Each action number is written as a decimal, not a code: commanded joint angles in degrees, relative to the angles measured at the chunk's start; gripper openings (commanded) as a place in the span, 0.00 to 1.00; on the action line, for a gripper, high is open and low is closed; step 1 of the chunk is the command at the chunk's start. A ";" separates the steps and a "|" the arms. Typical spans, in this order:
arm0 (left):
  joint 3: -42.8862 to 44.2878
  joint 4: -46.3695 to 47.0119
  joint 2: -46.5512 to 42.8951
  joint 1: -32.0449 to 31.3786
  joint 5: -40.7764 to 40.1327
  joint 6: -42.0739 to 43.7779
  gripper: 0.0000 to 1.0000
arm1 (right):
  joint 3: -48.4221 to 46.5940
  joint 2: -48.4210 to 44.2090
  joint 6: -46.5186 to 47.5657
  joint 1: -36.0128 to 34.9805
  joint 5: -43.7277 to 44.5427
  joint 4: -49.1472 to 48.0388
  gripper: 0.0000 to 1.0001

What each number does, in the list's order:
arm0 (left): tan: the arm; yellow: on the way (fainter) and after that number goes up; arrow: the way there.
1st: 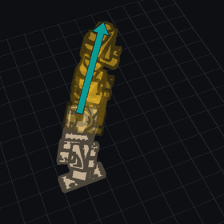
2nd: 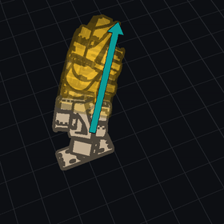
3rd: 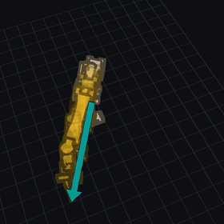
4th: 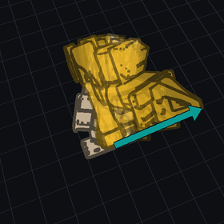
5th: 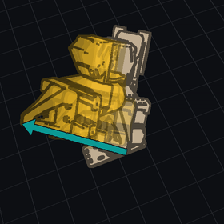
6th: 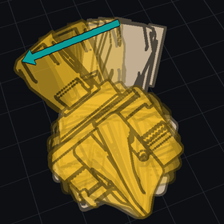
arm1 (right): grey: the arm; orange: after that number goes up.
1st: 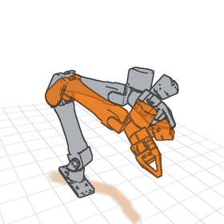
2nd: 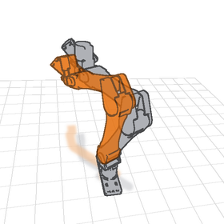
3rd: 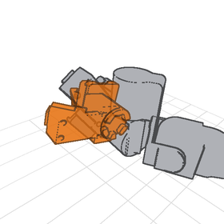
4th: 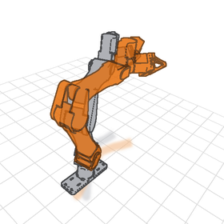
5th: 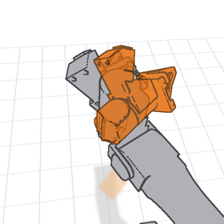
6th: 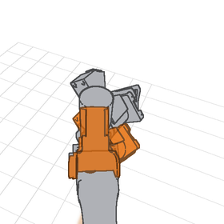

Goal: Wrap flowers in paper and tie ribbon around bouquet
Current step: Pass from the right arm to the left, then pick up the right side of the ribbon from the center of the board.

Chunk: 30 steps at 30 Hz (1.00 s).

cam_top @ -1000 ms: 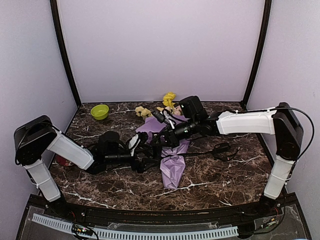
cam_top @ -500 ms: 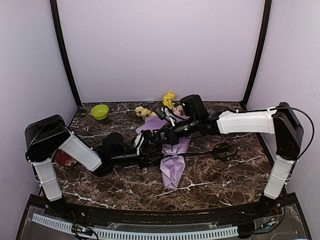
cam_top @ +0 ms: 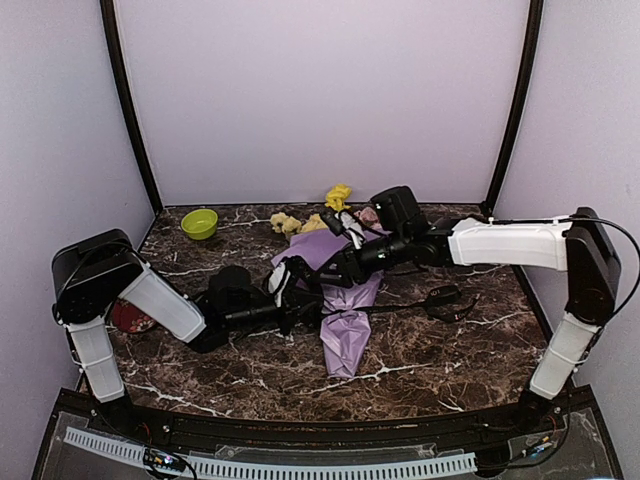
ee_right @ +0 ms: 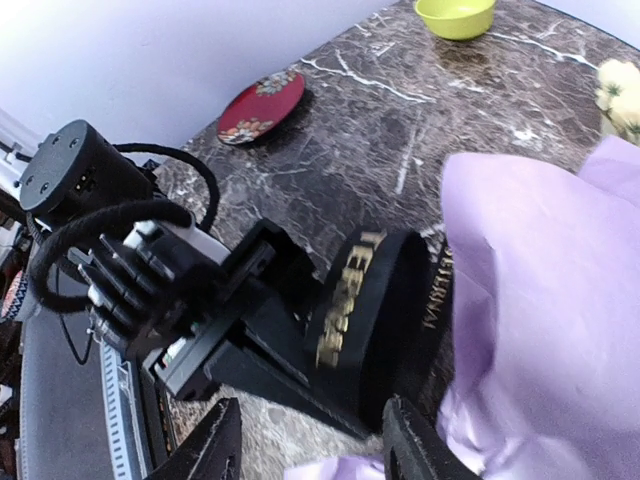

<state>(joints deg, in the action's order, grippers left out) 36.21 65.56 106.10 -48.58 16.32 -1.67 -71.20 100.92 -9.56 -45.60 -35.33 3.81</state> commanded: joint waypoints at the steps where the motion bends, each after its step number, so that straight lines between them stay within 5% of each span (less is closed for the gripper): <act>1: 1.95 -5.13 -1.15 -0.87 -4.66 3.74 0.00 | 3.89 -8.79 -3.22 3.26 12.16 6.62 0.51; 9: 5.52 -16.79 -3.42 -4.85 -10.82 14.96 0.00 | 13.21 -19.14 -14.29 15.37 40.36 26.24 0.54; 25: 12.12 -34.32 -6.20 -14.29 -27.80 41.01 0.00 | 23.71 -13.37 -13.72 20.55 33.04 25.52 0.65; 28: 12.95 -36.47 -6.25 -15.13 -30.16 43.97 0.00 | 24.66 -11.38 -12.79 20.47 33.34 23.13 0.59; 30: 12.89 -36.56 -6.34 -15.14 -31.38 44.18 0.00 | 24.26 -10.09 -12.28 20.47 34.07 23.07 0.38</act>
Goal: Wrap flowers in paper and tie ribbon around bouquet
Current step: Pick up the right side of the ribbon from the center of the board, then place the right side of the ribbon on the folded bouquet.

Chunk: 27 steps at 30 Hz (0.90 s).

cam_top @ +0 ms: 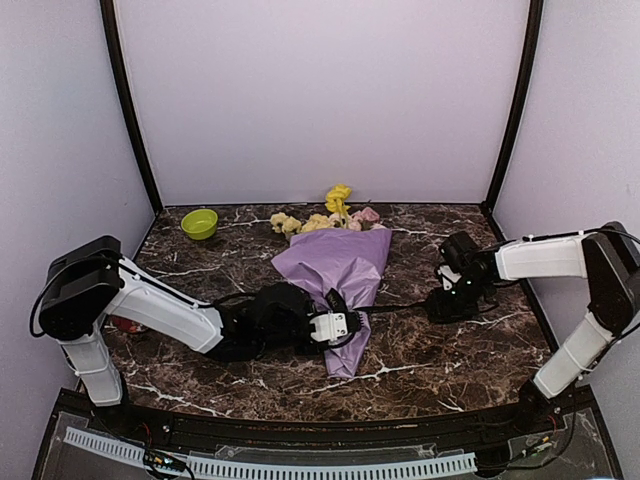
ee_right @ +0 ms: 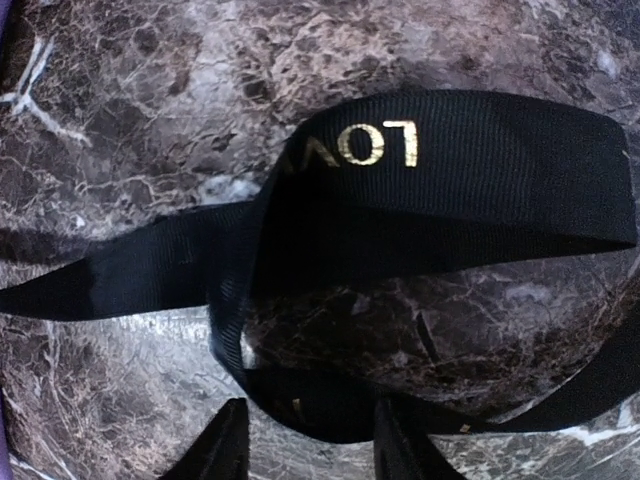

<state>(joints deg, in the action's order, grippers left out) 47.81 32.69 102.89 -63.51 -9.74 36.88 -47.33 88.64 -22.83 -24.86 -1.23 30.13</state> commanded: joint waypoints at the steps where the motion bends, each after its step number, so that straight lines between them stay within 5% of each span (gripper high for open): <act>1: 1.23 -3.68 -3.13 -0.22 -5.64 5.41 0.00 | 0.32 3.75 1.05 -0.27 -0.23 -3.35 0.27; 5: 0.73 -3.35 -2.89 -0.22 -5.11 3.54 0.00 | 0.34 2.15 1.81 -0.36 -2.69 -4.82 0.00; 15: 0.66 -1.49 -2.78 -0.22 -2.42 -0.14 0.00 | -10.57 -3.25 4.23 -3.59 -16.12 -8.01 0.00; 27: -2.15 -0.40 -3.88 -0.93 -0.75 -4.35 0.00 | -58.59 21.95 4.81 -24.80 -22.20 -4.85 0.00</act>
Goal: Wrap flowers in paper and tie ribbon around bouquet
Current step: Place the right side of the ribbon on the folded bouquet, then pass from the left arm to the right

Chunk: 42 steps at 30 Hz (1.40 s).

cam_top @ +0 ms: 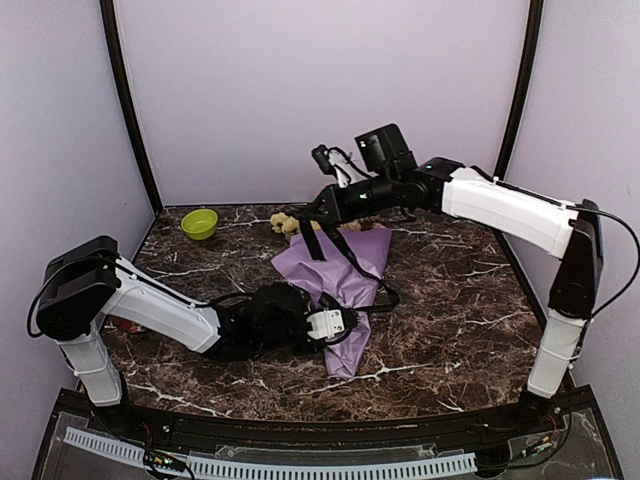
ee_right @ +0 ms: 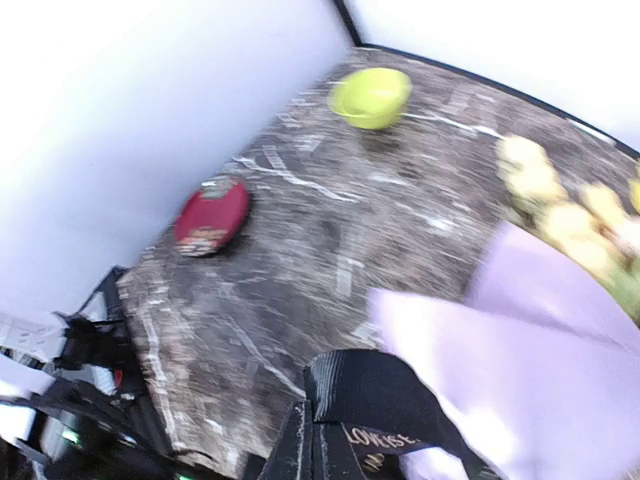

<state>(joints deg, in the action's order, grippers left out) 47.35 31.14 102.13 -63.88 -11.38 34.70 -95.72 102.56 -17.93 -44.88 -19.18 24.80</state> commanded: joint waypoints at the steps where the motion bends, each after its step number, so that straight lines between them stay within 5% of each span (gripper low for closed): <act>1: -2.02 1.32 -3.27 -0.77 0.89 -2.30 0.00 | -13.57 10.39 -0.46 -6.09 -3.89 0.48 0.00; 11: -4.10 2.82 -4.03 -1.68 0.61 -2.04 0.00 | -35.77 27.67 3.09 -14.40 4.76 11.96 0.02; 14: -4.29 2.71 -3.84 -1.70 0.52 -2.17 0.00 | -34.46 26.52 4.27 -14.21 5.90 13.32 0.44; 19: -4.77 3.24 -3.81 -1.73 -1.04 -0.98 0.00 | -37.00 23.10 6.92 -13.10 8.73 21.95 0.98; 23: -6.08 4.89 -3.93 -1.74 -1.71 -0.60 0.00 | -34.57 17.60 6.73 -11.26 12.76 32.35 1.00; 27: -7.35 7.63 -3.72 -1.69 -0.63 -0.99 0.00 | -14.37 6.63 2.93 -5.70 10.38 24.90 0.98; 33: -6.35 7.44 -2.75 -0.85 1.03 -1.30 0.00 | 3.71 2.34 0.94 -0.30 -9.34 11.79 0.59; 42: -5.71 5.74 -3.33 -0.31 3.71 -3.17 0.00 | 7.69 8.61 -0.70 -0.10 -18.95 5.36 0.65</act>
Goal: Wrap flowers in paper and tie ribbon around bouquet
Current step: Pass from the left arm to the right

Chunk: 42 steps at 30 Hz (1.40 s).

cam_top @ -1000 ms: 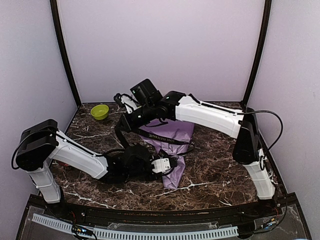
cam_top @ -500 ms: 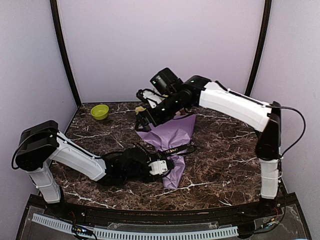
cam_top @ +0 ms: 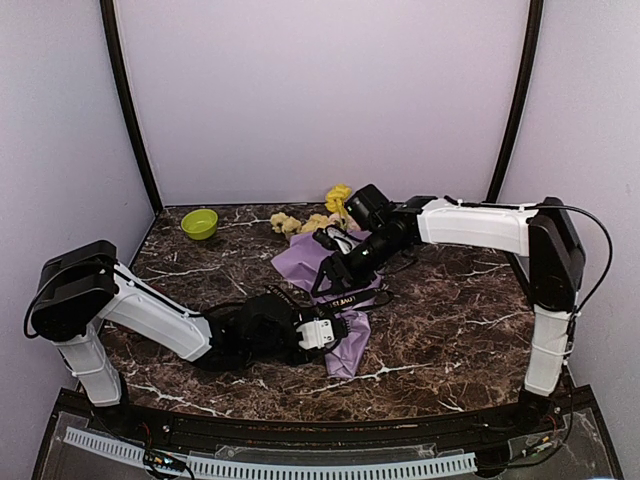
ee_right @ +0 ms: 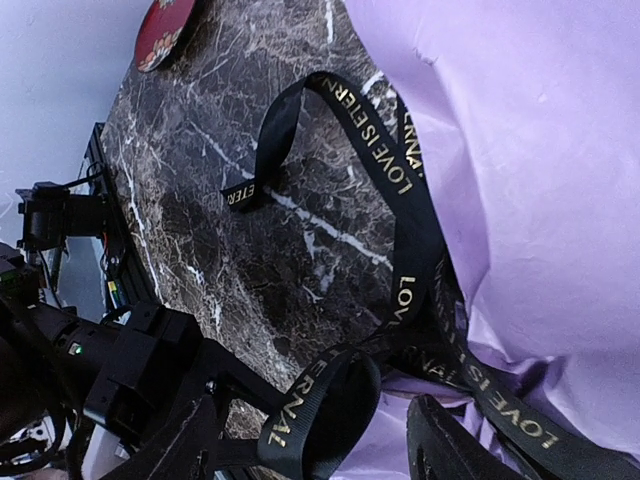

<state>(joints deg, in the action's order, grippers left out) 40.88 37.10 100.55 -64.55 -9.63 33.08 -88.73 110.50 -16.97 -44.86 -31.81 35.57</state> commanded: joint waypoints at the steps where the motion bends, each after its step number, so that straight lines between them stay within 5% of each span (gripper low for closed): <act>1: 0.88 -0.36 -1.76 0.46 2.26 -1.72 0.00 | 1.16 0.58 -1.92 -0.14 -6.70 -5.74 0.65; 11: 1.74 -1.00 -1.65 2.20 4.00 -4.35 0.00 | 6.83 0.23 -2.90 0.47 -6.94 -6.72 0.77; 16: 1.44 -1.09 -1.91 2.31 3.06 -4.58 0.00 | 8.82 -1.30 -6.56 -0.22 -12.89 -12.51 0.66; 22: 0.02 0.53 -2.67 2.63 3.04 -5.01 0.00 | 11.27 -1.31 -8.86 -0.31 -12.79 -13.82 0.66; 24: -0.26 0.75 -2.84 2.72 3.12 -4.98 0.00 | 11.30 -0.88 -9.35 -0.34 -13.82 -14.43 0.58; 31: -0.32 0.64 -2.98 3.01 2.98 -5.17 0.00 | 11.80 -1.96 -12.14 -0.23 -19.20 -18.39 0.01; 42: -1.04 -0.47 -3.65 3.79 3.23 -7.52 0.00 | 9.08 -0.01 -11.25 0.68 -19.88 -17.20 0.00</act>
<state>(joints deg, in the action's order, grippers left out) 40.53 36.71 99.11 -61.45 -6.61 27.55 -77.69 110.78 -28.38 -44.56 -49.93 19.73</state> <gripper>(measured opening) 0.006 0.004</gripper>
